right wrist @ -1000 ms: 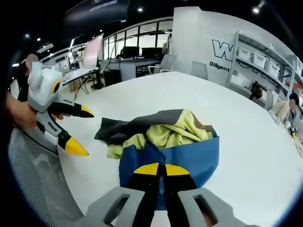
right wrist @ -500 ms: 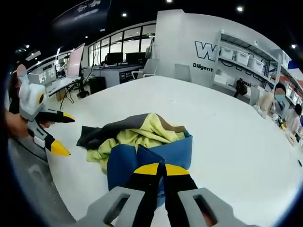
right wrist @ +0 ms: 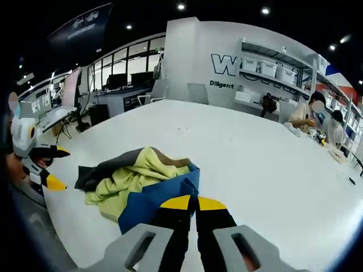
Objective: Fold the garment on the visible template until the final outline fits inside the template.
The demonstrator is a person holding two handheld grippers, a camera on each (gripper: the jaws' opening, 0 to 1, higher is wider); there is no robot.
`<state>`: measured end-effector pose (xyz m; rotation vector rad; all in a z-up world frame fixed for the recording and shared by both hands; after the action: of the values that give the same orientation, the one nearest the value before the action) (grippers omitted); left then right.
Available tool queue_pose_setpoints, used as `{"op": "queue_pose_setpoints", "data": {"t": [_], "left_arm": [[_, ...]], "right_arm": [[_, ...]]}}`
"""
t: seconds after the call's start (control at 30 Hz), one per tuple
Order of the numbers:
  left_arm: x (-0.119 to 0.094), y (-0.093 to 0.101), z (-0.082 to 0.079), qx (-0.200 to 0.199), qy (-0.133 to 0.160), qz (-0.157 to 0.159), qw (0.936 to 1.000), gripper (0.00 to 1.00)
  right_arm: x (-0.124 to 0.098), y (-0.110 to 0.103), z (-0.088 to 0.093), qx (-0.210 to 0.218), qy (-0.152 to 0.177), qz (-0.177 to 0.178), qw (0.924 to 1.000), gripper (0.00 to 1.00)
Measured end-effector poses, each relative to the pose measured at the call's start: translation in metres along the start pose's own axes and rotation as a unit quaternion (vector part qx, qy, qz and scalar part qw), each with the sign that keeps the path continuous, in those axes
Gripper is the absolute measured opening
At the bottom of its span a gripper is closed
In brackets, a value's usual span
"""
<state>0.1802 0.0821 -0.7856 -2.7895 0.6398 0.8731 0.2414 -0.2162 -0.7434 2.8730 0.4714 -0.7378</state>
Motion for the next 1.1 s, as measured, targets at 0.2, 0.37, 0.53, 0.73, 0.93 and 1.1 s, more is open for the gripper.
{"op": "queue_pose_setpoints", "data": {"t": [0.2,0.37,0.53,0.73,0.93,1.1], "left_arm": [[0.0,0.001,-0.001,0.0,0.002,0.003,1.0,0.74],[0.0,0.002,-0.003,0.001,0.006,0.005,1.0,0.74],[0.0,0.002,-0.003,0.001,0.006,0.006,1.0,0.73],[0.0,0.002,-0.003,0.0,0.009,0.007,0.9999,0.72],[0.0,0.002,-0.004,0.0,0.009,0.008,0.9999,0.72],[0.0,0.002,-0.003,0.0,0.009,0.009,0.9999,0.71]], "right_arm": [[-0.002,0.026,-0.007,0.013,0.011,0.028,0.9995,0.0],[-0.004,0.047,-0.008,0.018,0.014,0.053,0.9983,0.0],[-0.008,0.072,-0.008,0.031,0.023,0.084,0.9957,0.0],[-0.01,0.096,-0.008,0.042,0.031,0.114,0.9921,0.0],[-0.012,0.122,-0.004,0.056,0.04,0.148,0.9866,0.0],[-0.014,0.139,-0.003,0.059,0.046,0.171,0.9825,0.0]]}}
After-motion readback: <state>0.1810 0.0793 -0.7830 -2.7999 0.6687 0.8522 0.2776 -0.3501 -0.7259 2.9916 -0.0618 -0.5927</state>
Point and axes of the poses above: the point that each gripper's makers call its tool centre point, and the gripper's own axes: x roughly forward along the fingers, y roughly to its right, z roughly out of its underside, the point moved 2 cm from there along -x, roughly backward along the fingers
